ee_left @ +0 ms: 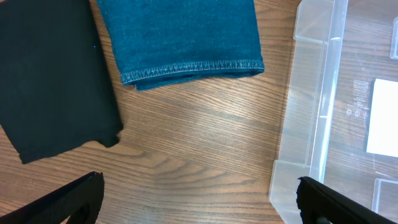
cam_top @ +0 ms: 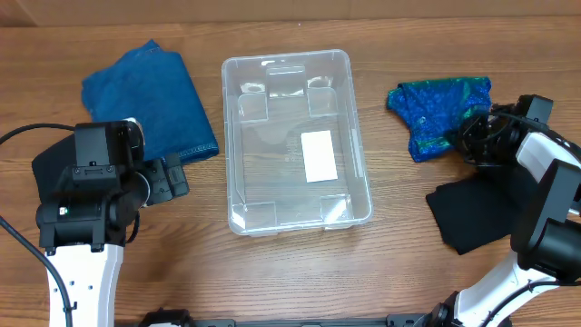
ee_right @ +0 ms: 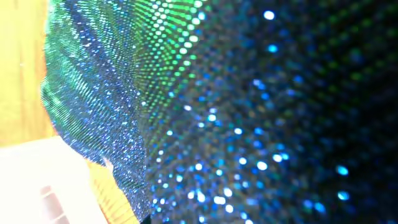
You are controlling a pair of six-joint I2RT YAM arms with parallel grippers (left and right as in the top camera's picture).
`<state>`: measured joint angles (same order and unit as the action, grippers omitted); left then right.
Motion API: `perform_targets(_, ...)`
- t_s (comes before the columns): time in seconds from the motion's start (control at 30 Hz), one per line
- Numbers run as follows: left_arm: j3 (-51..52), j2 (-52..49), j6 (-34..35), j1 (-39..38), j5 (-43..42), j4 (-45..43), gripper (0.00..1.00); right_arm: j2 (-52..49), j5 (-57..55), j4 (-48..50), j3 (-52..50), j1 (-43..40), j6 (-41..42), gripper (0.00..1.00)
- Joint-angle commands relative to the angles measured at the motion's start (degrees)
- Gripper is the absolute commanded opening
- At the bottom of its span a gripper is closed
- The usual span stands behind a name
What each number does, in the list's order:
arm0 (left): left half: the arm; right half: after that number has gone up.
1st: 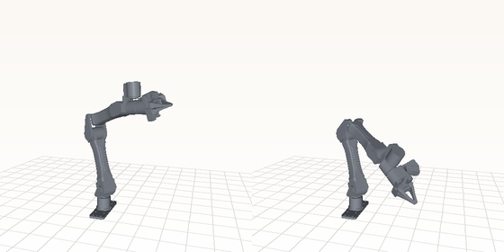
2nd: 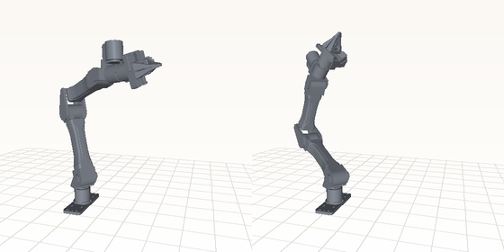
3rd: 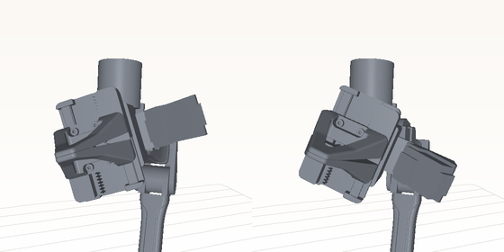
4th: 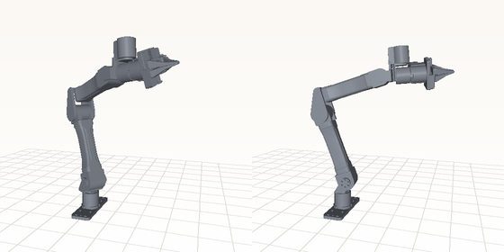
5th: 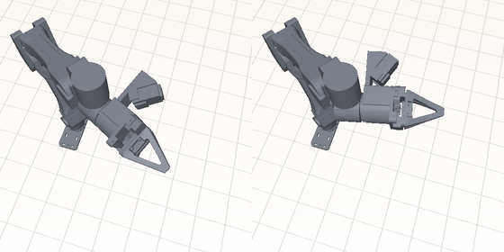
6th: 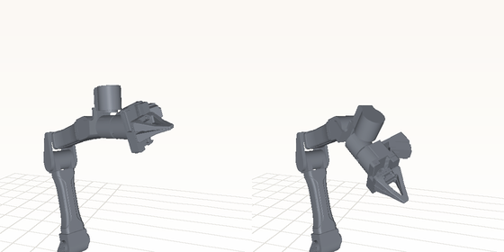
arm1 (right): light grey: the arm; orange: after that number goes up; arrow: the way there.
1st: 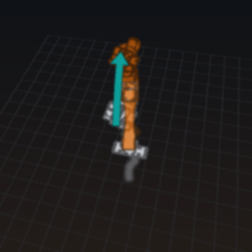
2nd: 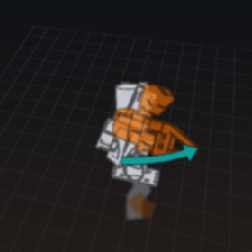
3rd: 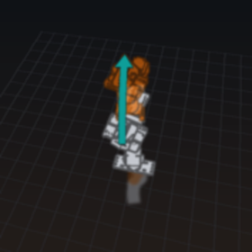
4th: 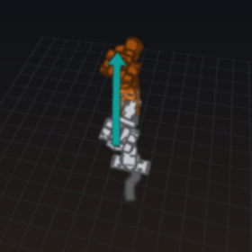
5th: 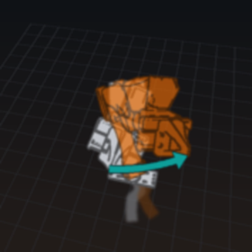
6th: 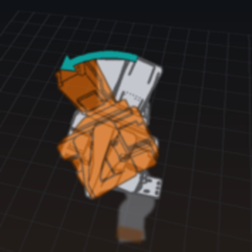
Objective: Pack container
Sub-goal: 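Carry the sparkly fabric into the clear bin and release it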
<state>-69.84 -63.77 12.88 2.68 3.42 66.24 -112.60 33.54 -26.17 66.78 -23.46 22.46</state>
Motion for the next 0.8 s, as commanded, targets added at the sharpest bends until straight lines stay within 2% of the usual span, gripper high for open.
perform_targets(0.0,-1.6,0.1,-1.3,0.3,-0.3,0.0,1.00,5.0,7.6,-1.0,2.2,0.7,-4.1,0.04)
perform_targets(0.1,-1.6,0.1,-1.3,0.3,-0.3,-0.1,1.00,14.5,8.0,-8.7,8.2,2.9,-9.9,0.04)
perform_targets(0.17,-1.6,0.1,-1.3,0.3,-0.3,-0.1,1.00,22.8,7.2,-15.8,14.9,8.0,-16.2,0.04)
perform_targets(0.23,-1.6,0.1,-1.3,0.3,-0.3,-0.3,1.00,28.0,2.5,-18.8,19.6,14.0,-17.3,0.04)
perform_targets(0.33,-1.6,0.1,-1.3,0.3,-0.3,-0.3,1.00,31.9,-3.8,-18.5,22.3,27.7,-20.2,0.04)
perform_targets(0.47,-1.6,0.0,-1.1,0.3,-0.5,-0.3,1.00,25.3,-13.4,-18.3,22.3,46.2,-26.0,0.04)
perform_targets(0.53,-1.6,0.0,-1.1,0.3,-0.5,-0.3,1.00,20.4,-13.5,-17.7,22.3,49.6,-27.8,0.04)
perform_targets(0.63,-1.6,0.0,-1.1,0.3,-0.5,-0.3,1.00,12.2,-11.5,-17.2,22.3,53.5,-35.5,0.04)
perform_targets(0.7,-1.6,0.0,-1.1,0.3,-0.5,-0.3,1.00,7.3,-11.7,-13.6,22.3,54.7,-36.2,0.04)
perform_targets(0.77,-1.6,0.0,-1.1,0.3,-0.5,-0.3,1.00,6.5,-12.1,-11.8,22.3,54.7,-36.3,0.04)
